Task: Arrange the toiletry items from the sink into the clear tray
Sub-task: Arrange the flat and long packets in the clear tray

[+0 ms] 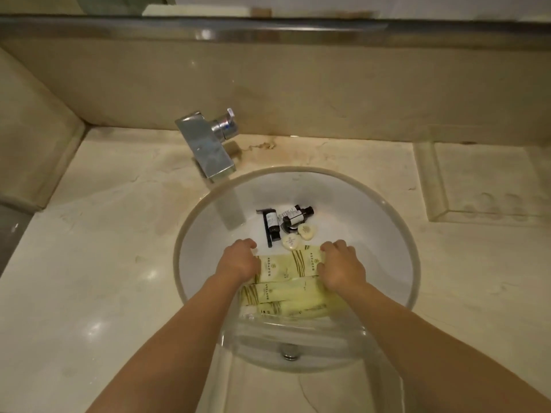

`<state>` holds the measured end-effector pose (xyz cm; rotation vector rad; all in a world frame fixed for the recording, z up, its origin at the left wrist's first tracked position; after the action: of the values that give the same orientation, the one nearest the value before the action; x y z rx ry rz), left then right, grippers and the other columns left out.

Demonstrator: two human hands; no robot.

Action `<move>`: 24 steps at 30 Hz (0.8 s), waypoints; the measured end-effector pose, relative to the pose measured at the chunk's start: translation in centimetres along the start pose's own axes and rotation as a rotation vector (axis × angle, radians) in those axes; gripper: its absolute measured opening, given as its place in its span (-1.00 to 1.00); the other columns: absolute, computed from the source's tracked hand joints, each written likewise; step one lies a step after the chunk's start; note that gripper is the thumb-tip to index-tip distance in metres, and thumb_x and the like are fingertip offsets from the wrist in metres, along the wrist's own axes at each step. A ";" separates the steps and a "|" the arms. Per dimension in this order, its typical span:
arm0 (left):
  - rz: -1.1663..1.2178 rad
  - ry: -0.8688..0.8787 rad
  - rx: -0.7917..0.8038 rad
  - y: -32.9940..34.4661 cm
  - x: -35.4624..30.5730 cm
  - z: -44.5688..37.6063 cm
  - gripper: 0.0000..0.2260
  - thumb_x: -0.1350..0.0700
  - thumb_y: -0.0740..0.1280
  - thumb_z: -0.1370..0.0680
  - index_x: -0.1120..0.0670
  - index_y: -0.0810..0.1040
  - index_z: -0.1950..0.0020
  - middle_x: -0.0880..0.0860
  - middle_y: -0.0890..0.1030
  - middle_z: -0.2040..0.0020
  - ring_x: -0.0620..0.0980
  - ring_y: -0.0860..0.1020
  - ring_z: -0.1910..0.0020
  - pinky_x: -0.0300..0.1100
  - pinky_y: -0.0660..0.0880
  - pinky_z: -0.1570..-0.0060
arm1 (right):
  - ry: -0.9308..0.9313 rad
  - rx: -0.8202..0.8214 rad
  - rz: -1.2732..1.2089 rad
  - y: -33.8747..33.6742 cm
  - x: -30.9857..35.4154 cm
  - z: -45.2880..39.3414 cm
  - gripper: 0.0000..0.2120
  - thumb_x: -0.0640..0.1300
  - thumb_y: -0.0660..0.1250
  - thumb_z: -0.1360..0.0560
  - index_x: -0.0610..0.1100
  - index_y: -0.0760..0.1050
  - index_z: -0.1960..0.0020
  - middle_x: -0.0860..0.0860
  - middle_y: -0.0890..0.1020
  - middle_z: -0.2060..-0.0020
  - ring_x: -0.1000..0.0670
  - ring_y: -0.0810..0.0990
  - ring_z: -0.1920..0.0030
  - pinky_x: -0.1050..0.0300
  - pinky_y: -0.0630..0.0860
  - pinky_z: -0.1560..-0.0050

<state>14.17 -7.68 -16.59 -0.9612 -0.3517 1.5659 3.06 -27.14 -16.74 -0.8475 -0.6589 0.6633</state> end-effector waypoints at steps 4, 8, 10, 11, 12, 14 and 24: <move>-0.229 0.042 0.096 1.9 -0.4 -1.5 -0.51 0.11 0.33 -0.51 0.02 0.34 -0.43 0.11 0.43 -0.31 0.14 0.38 -0.29 0.00 0.44 -0.22 | -0.095 0.018 0.153 1.4 0.3 -1.3 -0.62 -0.03 0.24 -0.52 -0.05 0.34 -0.32 -0.06 0.41 -0.21 -0.09 0.37 -0.17 0.04 0.44 -0.08; -0.293 0.047 0.110 2.6 -0.2 -2.2 -0.67 0.05 0.37 -0.47 0.01 0.47 -0.23 0.08 0.45 -0.16 0.10 0.41 -0.17 -0.04 0.47 -0.12 | -0.057 -0.012 0.121 1.7 -0.1 -1.8 -0.64 0.01 0.31 -0.47 -0.03 0.36 -0.23 -0.05 0.38 -0.12 -0.06 0.35 -0.11 0.06 0.42 -0.08; -0.268 0.054 0.095 2.5 -0.3 -2.2 -0.73 0.06 0.39 -0.45 0.01 0.50 -0.14 0.07 0.45 -0.10 0.09 0.42 -0.13 -0.05 0.47 -0.11 | -0.041 -0.006 0.112 1.8 -0.2 -2.0 -0.61 0.00 0.35 -0.45 -0.02 0.35 -0.23 -0.04 0.37 -0.12 -0.05 0.33 -0.12 0.06 0.42 -0.10; -0.241 0.059 0.090 2.3 -0.4 -2.2 -0.77 0.08 0.40 -0.44 0.01 0.50 -0.08 0.06 0.46 -0.07 0.08 0.44 -0.11 -0.05 0.47 -0.09 | -0.044 -0.002 0.116 1.8 -0.1 -2.1 -0.60 0.00 0.35 -0.45 -0.01 0.34 -0.24 -0.03 0.37 -0.13 -0.05 0.33 -0.13 0.06 0.42 -0.10; -0.203 0.062 0.094 2.2 -0.5 -2.1 -0.80 0.11 0.40 -0.43 0.01 0.48 -0.01 0.05 0.47 -0.04 0.08 0.47 -0.08 -0.07 0.48 -0.06 | -0.044 0.007 0.123 1.8 -0.1 -2.2 -0.60 -0.01 0.35 -0.44 -0.01 0.34 -0.23 -0.03 0.37 -0.13 -0.06 0.33 -0.13 0.07 0.42 -0.09; -0.093 0.052 0.118 2.0 -0.4 -1.8 -0.83 0.17 0.41 -0.43 0.02 0.44 0.08 0.05 0.53 0.01 0.06 0.52 0.02 -0.12 0.49 0.08 | -0.034 0.030 0.140 1.8 0.0 -2.3 -0.61 0.00 0.35 -0.43 -0.01 0.34 -0.21 -0.04 0.38 -0.13 -0.06 0.33 -0.13 0.07 0.41 -0.08; 0.374 0.006 0.036 -1.6 0.1 0.6 -0.87 0.25 0.33 -0.51 0.08 0.51 -0.03 0.11 0.58 0.04 0.07 0.55 0.11 -0.11 0.48 0.12 | 0.082 -0.007 -0.135 -0.4 -0.4 -1.2 -0.82 -0.22 0.25 -0.48 -0.08 0.39 -0.07 -0.03 0.57 0.04 -0.08 0.53 0.06 0.03 0.47 0.07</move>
<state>14.81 -7.02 -15.18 -1.0446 -0.1425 1.8992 3.86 -28.18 -17.09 -0.8247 -0.6384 0.5022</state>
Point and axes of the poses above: each hand's wrist, its own z-axis away from the middle knuckle, its own y-axis out of the palm, x = y × z, the point moved 8 cm from there along -z, towards the middle knuckle
